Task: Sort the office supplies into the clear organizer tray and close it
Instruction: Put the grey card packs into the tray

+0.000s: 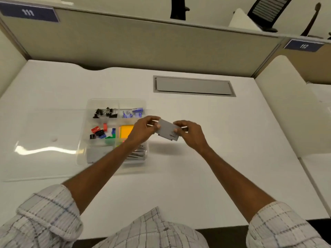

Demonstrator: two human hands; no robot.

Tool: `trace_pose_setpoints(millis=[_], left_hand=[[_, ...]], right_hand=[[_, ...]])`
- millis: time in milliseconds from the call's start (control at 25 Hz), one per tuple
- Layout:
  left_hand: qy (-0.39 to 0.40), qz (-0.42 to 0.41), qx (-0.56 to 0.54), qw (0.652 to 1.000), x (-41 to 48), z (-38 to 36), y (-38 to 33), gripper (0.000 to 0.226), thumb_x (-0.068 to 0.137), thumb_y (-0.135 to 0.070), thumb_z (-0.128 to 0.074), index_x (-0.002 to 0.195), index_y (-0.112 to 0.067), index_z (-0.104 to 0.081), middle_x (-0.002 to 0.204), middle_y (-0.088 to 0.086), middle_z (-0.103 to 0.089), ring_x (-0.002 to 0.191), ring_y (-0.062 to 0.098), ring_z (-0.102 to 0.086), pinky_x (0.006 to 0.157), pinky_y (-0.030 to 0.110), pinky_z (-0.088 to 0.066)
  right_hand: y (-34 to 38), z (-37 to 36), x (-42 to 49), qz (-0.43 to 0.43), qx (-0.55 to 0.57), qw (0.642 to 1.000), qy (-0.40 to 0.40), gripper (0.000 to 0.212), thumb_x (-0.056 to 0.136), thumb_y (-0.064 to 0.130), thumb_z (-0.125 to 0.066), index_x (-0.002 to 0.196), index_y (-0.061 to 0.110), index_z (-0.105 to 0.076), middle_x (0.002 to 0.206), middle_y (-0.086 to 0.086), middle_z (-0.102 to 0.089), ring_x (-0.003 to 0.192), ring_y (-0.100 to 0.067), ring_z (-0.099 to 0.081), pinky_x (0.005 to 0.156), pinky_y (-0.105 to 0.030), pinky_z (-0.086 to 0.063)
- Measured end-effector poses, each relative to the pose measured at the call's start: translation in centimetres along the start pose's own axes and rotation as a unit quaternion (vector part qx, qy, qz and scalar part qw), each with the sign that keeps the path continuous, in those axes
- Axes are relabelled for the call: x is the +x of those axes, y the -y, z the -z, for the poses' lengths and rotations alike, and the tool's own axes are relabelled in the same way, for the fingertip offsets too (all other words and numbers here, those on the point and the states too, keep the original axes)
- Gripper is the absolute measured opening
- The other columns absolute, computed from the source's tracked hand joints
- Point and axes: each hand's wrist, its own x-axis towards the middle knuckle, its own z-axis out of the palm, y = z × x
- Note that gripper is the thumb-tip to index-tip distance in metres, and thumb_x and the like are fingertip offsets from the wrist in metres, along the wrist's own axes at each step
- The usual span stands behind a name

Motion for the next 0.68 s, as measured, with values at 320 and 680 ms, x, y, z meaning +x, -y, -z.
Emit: trace_pose_setpoints(millis=[320, 680], left_hand=[[-0.083, -0.049, 0.128, 0.987, -7.4, 13.3, 2.8, 0.025, 0.092, -0.024, -0.066, 0.116, -0.026, -0.073, 0.097, 0.0, -0.074, 0.086, 0.015, -0.069, 0.075, 0.024, -0.055], [-0.113, -0.048, 0.293, 0.948, -10.4, 20.3, 8.1, 0.022, 0.09, -0.027, -0.069, 0.109, -0.021, -0.077, 0.1, 0.0, -0.077, 0.083, 0.014, -0.062, 0.082, 0.032, -0.052]], right_hand=[[9.5, -10.9, -1.9, 0.013, 0.052, 0.998, 0.035, 0.025, 0.088, 0.009, -0.068, 0.112, 0.012, -0.074, 0.115, -0.006, -0.071, 0.1, -0.02, -0.068, 0.088, -0.025, -0.052], [13.6, -19.8, -2.1, 0.086, -0.142, 0.982, 0.095, 0.028, 0.094, 0.009, -0.059, 0.119, 0.012, -0.072, 0.113, -0.012, -0.069, 0.106, -0.026, -0.061, 0.094, -0.035, -0.049]])
